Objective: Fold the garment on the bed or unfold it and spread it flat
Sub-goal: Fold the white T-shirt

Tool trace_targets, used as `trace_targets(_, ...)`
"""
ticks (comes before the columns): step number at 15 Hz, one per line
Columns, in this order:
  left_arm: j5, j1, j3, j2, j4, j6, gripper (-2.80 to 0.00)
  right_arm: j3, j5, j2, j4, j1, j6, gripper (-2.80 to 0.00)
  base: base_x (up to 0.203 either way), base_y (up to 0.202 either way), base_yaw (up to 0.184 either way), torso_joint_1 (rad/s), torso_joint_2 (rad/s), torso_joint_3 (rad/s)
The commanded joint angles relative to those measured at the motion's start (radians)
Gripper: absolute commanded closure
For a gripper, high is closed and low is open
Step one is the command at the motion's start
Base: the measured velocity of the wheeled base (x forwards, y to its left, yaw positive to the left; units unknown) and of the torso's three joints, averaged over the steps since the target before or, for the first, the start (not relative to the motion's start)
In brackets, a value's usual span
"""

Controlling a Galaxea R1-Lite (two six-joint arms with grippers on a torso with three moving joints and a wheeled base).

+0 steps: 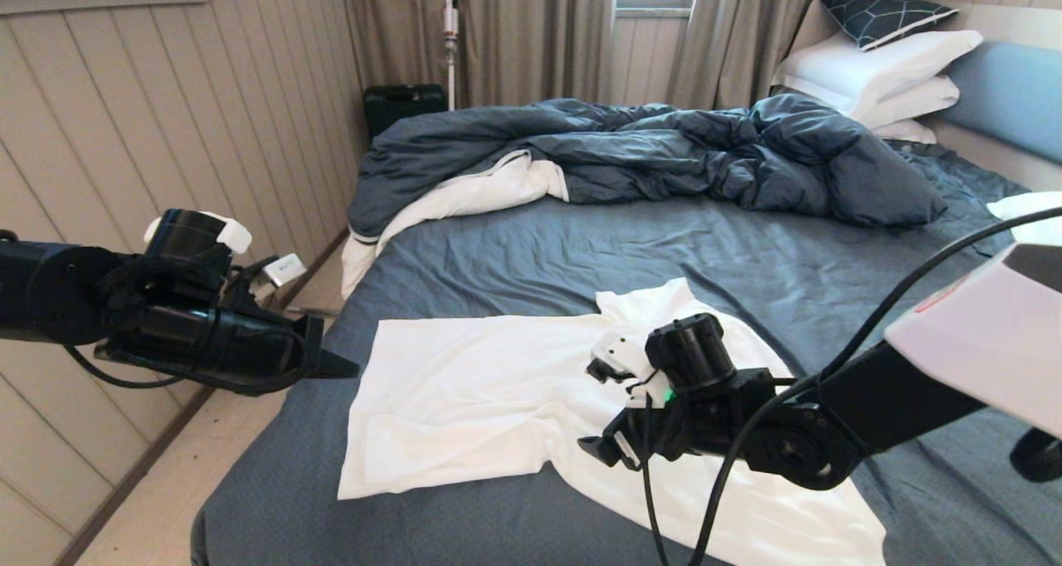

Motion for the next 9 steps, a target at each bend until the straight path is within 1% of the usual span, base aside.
trace_targets(1, -0.003, -0.001, 0.004, -0.006, 0.002, -0.002, 0.0, 0.009, 0.003, -0.024, -0.004, -0.002, 0.0, -2.8, 0.0, 0.0, 0.0, 0.0, 0.0, 0.0)
trace_targets(3, -0.002, -0.001, 0.004, 0.004, 0.002, 0.0, 0.0, 0.015, 0.009, -0.066, -0.001, -0.011, 0.013, -2.8, 0.0, 0.0, 0.0, 0.0, 0.0, 0.0)
trace_targets(5, 0.014, -0.001, 0.001, 0.018, 0.0, 0.014, 0.0, 0.032, 0.027, -0.144, 0.005, -0.019, 0.071, -2.8, 0.0, 0.0, 0.0, 0.0, 0.0, 0.0)
trace_targets(6, 0.024, -0.001, -0.002, 0.024, -0.001, 0.018, 0.0, 0.051, 0.032, -0.189, 0.015, -0.026, 0.119, -2.8, 0.0, 0.0, 0.0, 0.0, 0.0, 0.0)
trace_targets(8, 0.067, -0.001, 0.002, 0.027, -0.013, 0.077, 0.0, 0.089, 0.034, -0.278, 0.081, -0.057, 0.287, -2.8, 0.0, 0.0, 0.0, 0.0, 0.0, 0.0)
trace_targets(9, 0.079, -0.001, 0.004, 0.018, -0.013, 0.101, 0.0, 0.106, 0.035, -0.327, 0.116, -0.073, 0.355, 0.0, 0.0, 0.0, 0.0, 0.0, 0.0, 0.0)
